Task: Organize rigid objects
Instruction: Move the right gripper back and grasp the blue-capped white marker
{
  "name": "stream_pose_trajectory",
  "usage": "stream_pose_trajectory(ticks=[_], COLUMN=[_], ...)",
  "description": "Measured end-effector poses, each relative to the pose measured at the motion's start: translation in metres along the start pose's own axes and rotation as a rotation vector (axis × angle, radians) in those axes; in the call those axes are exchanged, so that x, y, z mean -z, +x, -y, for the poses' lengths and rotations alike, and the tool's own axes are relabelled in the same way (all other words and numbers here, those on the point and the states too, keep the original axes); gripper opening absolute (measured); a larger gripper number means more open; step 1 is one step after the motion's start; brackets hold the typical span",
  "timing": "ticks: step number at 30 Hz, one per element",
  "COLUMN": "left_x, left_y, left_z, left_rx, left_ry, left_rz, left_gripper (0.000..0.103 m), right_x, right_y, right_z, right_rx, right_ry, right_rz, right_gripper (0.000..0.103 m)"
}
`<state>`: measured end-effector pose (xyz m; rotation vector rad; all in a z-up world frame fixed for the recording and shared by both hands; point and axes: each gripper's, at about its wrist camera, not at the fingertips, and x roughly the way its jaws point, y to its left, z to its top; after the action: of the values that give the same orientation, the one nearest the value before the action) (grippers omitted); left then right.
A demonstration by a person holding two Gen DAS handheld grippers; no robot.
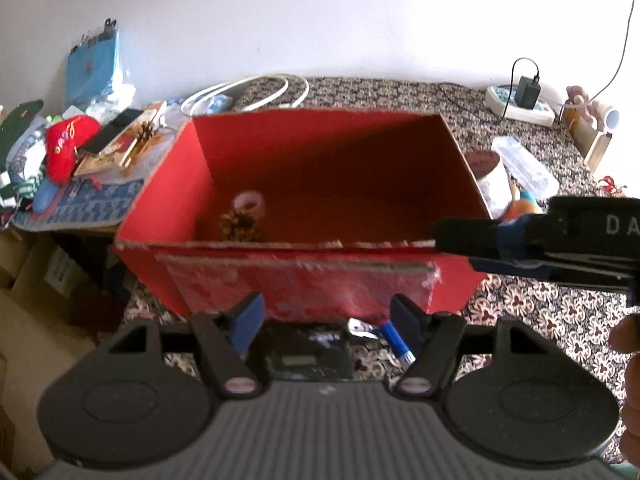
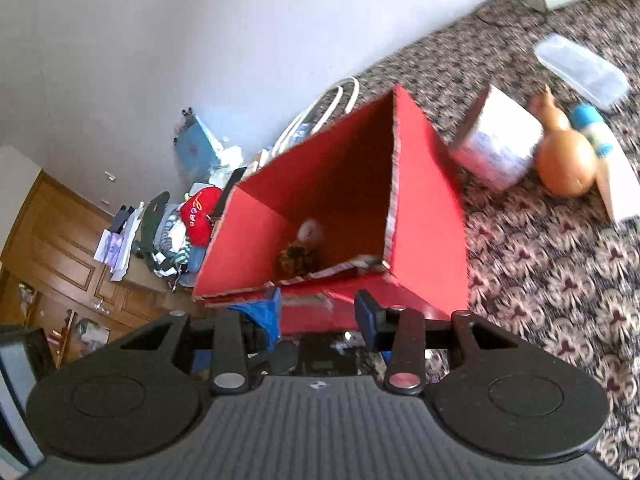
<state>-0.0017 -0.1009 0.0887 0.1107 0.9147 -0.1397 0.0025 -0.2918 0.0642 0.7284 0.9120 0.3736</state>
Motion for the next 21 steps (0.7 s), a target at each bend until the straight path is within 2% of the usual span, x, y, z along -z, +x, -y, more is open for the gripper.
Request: stream_pose_trajectory(ticks=[5, 9, 13, 16, 21], left_x=[0.014, 0.031, 0.050, 0.061, 0.072], left_y=[0.009, 0.020, 0.031, 0.036, 0.042], left_z=[0.011, 0.013, 0.011, 0.013, 0.028], left_rx=[0.009, 0.034, 0.101, 0.154, 0.235], left_ry=[-0.007, -0.015, -0.038, -0.050, -0.031], left_rz=[-0.046, -0.083, -0.128, -0.144, -0.148], left_gripper=[0.073, 0.073, 0.073, 0.073, 0.073], right_x=[0.010, 0.018, 0.026, 0.032, 0.036], right_y=[-0.002, 0.002, 0.007, 0.012, 0.022], right_z=[0.018, 0.040, 0.058, 0.066, 0.083], right_rx=[-0.056, -0.042, -0.062, -0.051, -0.081], right_ry=[-0.002, 0.047, 0.102, 0.105, 0.150], right_rz=[-0.061, -0.116, -0.155, -0.172, -0.204], right_gripper=[0.026, 0.025, 0.025, 0.025, 0.025])
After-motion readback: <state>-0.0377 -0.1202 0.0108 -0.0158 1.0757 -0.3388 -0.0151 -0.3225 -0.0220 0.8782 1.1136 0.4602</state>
